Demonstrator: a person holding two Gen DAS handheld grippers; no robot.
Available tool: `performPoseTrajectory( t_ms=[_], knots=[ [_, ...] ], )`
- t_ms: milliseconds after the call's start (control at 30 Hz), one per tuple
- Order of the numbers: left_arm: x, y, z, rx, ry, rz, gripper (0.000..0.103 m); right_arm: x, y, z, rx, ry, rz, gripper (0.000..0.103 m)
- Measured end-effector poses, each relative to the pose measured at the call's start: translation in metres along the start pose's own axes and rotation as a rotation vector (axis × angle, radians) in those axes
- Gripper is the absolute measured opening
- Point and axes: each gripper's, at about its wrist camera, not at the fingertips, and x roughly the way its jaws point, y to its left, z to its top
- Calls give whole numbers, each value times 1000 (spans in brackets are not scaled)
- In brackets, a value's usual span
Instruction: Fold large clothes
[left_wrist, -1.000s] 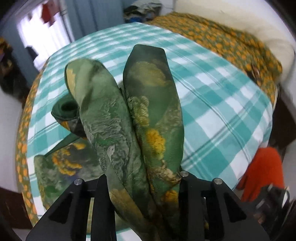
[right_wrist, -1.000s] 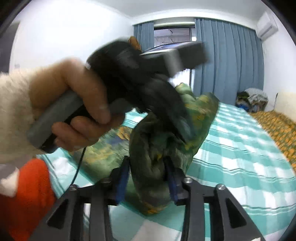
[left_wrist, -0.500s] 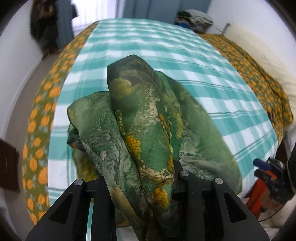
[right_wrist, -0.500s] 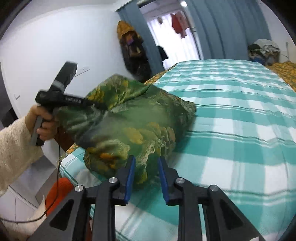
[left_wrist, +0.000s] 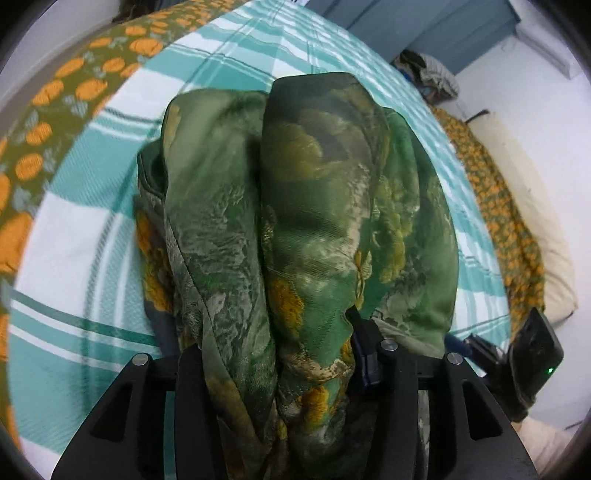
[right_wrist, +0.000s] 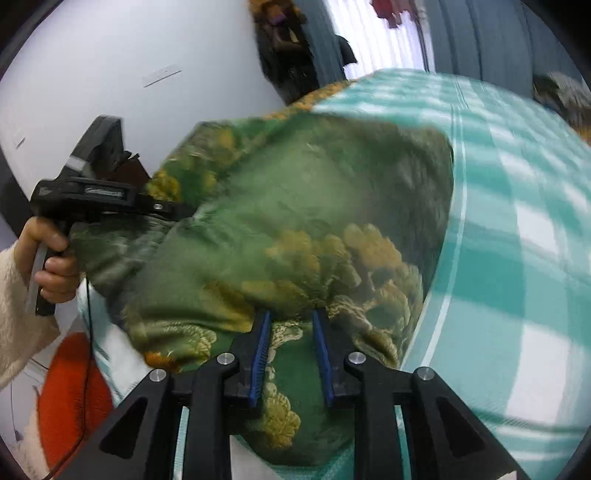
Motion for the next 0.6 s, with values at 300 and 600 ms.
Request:
performPoseTrajectory(
  t_ms=[300, 600],
  knots=[
    [3, -1, -2, -13, -39, -22, 49, -20, 6, 42, 47, 51, 9, 25],
    [1, 1, -19, -13, -81, -6, 50, 1, 12, 153, 79, -66, -16, 26]
  ],
)
